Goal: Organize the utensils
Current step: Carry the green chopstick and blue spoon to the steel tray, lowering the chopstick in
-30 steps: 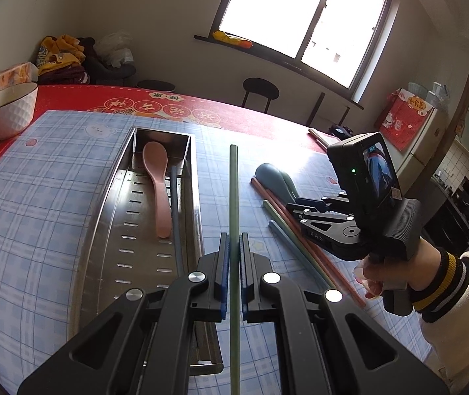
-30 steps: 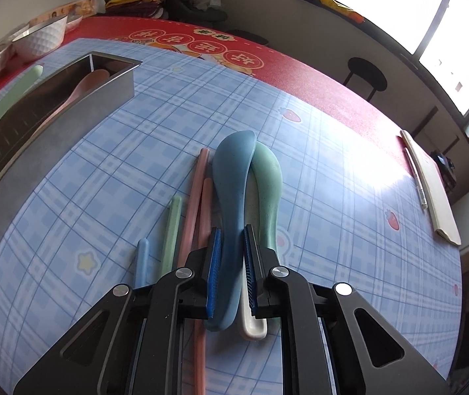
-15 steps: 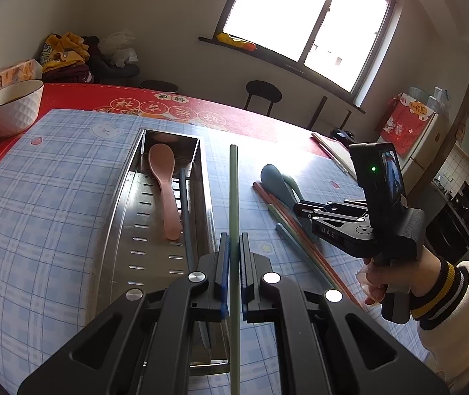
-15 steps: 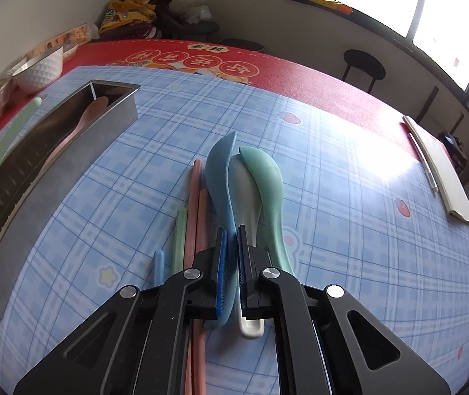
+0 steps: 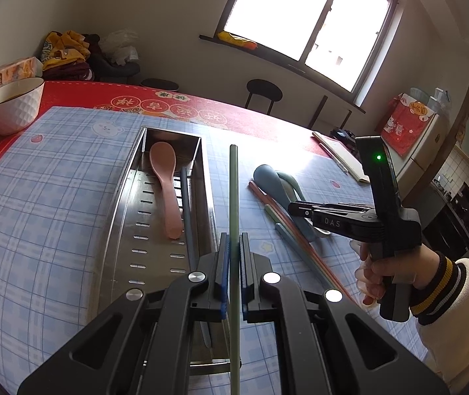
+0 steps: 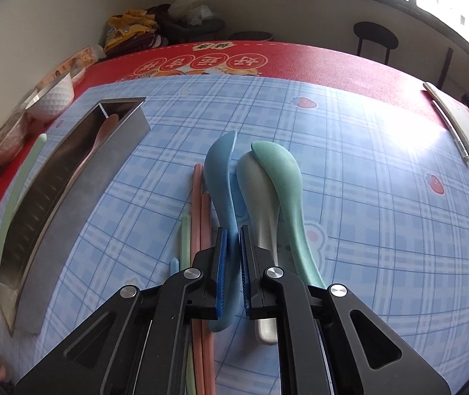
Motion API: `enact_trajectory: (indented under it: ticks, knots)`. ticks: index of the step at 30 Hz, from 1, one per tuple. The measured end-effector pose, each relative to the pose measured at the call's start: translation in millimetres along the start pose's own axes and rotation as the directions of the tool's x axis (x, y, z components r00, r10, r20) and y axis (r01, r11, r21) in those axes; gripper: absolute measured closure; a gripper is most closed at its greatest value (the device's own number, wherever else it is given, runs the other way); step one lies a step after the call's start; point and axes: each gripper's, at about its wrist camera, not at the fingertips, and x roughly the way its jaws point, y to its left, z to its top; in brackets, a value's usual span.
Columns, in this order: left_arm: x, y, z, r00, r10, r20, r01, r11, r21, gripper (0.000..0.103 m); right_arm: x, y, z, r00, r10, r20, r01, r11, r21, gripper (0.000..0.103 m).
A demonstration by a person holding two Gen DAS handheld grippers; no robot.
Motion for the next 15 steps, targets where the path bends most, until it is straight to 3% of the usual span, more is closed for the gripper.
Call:
enact_trajectory:
  ticks: [5, 15]
  knots:
    - [-1.1, 1.8, 0.5, 1.000, 0.003, 0.003, -0.003, 1.000, -0.004, 0.097, 4.3, -7.2, 2.5, 0.998, 0.061, 0.001, -0.061, 0.997, 0.055, 0.093]
    - [-1.6, -0.2, -1.8, 1.000, 0.000, 0.002, 0.000, 1.000, -0.004, 0.097, 8.5, -3.0, 7.2, 0.999, 0.051, 0.000, -0.051, 0.998, 0.048, 0.093]
